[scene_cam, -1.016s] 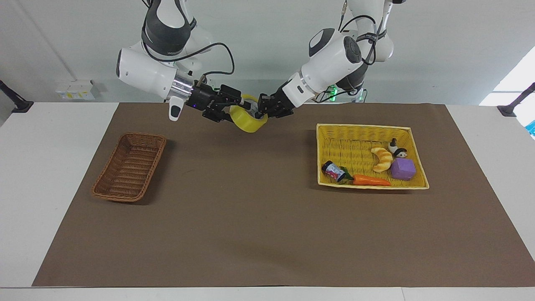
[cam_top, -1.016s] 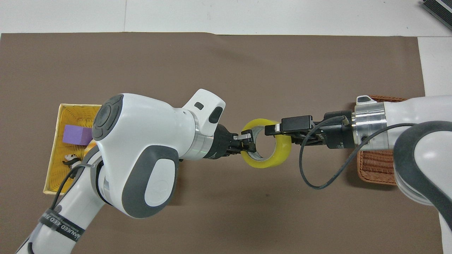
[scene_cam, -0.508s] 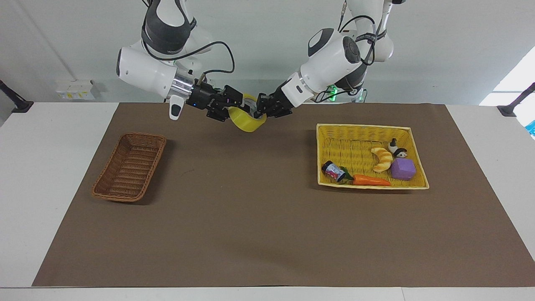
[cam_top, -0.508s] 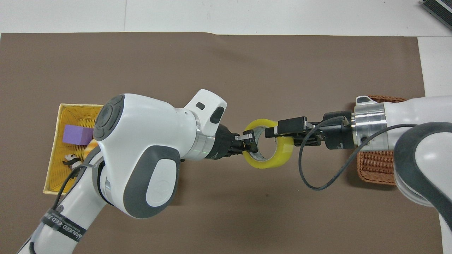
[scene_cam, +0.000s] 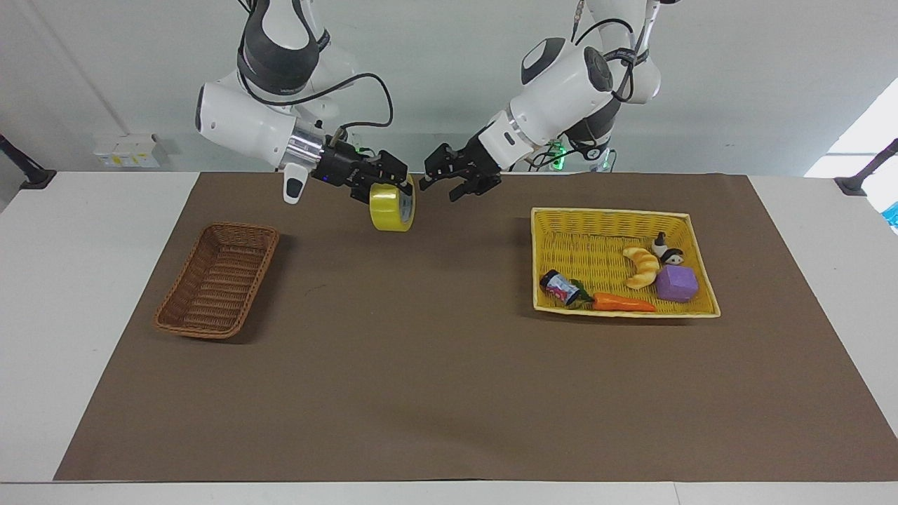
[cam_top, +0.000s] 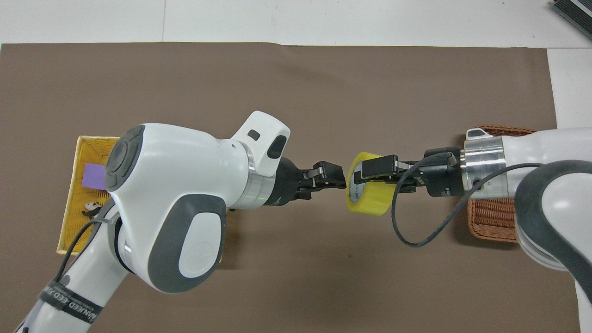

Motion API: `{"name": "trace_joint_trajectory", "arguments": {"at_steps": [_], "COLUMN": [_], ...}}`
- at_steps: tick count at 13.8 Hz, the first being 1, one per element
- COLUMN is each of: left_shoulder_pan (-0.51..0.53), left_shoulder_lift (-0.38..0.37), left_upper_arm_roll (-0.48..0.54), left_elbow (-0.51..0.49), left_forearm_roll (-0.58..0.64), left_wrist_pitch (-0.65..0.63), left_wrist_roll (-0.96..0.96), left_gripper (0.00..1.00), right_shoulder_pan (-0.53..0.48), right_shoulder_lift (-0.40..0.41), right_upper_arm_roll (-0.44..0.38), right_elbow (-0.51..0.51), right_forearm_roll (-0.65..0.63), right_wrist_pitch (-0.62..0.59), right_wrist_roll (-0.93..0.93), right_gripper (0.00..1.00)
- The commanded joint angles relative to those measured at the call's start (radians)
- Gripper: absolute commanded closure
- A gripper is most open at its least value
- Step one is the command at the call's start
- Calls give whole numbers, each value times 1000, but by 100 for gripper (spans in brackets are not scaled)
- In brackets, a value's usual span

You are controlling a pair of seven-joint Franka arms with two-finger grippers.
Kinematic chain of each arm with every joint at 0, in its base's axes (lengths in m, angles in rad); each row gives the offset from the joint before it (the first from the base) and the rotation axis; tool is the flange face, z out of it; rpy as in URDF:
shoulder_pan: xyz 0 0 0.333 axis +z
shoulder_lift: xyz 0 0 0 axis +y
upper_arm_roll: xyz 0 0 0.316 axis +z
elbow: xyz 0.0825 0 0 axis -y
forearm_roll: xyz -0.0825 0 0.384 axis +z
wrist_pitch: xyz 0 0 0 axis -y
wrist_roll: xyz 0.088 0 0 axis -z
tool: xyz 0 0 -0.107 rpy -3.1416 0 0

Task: Move tape to another basket
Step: 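Carry the tape to the basket while the left gripper withdraws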

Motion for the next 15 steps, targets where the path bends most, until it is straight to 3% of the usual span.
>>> {"name": "trace_joint_trajectory", "arguments": {"at_steps": [1, 4, 8, 11, 15], "left_shoulder_pan": [53, 134, 234, 330, 478], "left_shoulder_lift": [-57, -69, -65, -57, -65], "left_upper_arm_roll": [11, 13, 13, 13, 13], "left_elbow": [-27, -24, -16, -13, 26], "left_forearm_roll": [9, 134, 280, 366, 467], "left_wrist_pitch": [-80, -171, -208, -209, -281], "left_wrist_roll": [1, 1, 12, 119, 303], "left_gripper": [0, 0, 0, 0, 0], "right_shoulder_pan": [-78, -167, -261, -360, -407], "right_shoulder_lift": [-14, -11, -8, 30, 93], "right_upper_arm_roll": [5, 5, 5, 5, 5], "right_elbow": [-9, -4, -9, -10, -16], "right_forearm_roll": [-42, -215, -600, -818, -1073], "right_wrist_pitch": [-13, -55, -58, -44, 80], "right_wrist_roll": [0, -32, -125, -316, -461], "right_gripper": [100, 100, 100, 100, 100]}}
